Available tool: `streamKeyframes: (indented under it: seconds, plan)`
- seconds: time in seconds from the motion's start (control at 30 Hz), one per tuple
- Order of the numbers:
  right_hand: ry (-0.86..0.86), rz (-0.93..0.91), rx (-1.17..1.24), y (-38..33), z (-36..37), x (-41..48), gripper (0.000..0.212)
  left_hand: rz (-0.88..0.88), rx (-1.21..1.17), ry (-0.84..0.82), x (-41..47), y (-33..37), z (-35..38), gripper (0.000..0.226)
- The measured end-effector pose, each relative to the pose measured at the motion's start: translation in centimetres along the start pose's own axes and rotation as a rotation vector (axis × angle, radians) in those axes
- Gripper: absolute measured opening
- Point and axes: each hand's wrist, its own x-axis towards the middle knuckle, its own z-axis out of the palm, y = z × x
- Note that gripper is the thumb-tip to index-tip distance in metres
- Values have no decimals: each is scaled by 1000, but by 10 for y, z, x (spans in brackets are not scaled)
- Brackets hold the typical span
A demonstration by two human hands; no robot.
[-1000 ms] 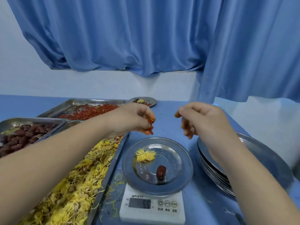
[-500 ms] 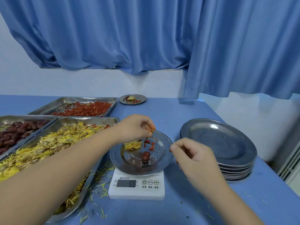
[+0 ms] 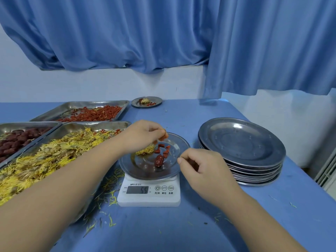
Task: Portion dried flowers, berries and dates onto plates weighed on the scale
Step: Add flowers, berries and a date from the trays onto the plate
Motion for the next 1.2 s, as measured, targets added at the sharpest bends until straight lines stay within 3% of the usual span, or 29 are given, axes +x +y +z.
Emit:
streamKeyframes:
  seconds: [0.27,0.43,0.63,0.87,1.2]
  plan:
    - [-45,-6,-3,-2,2,0,22,-103,-535,40,-3,4,0,12]
    - [-47,-27,-21,-3,3,0,23,-132,-610,-2,-3,6,7,22]
    - [-72,-50,-35,-5,4,0,24,-167,-548,-9,-1,10,6,38]
    - [-92,-53,-32,-5,4,-1,20,-76,-241,76,-1,13,13,28]
    - [-97,-49,-28,-4,5,0,19,-39,-184,142,-2,8,15,23]
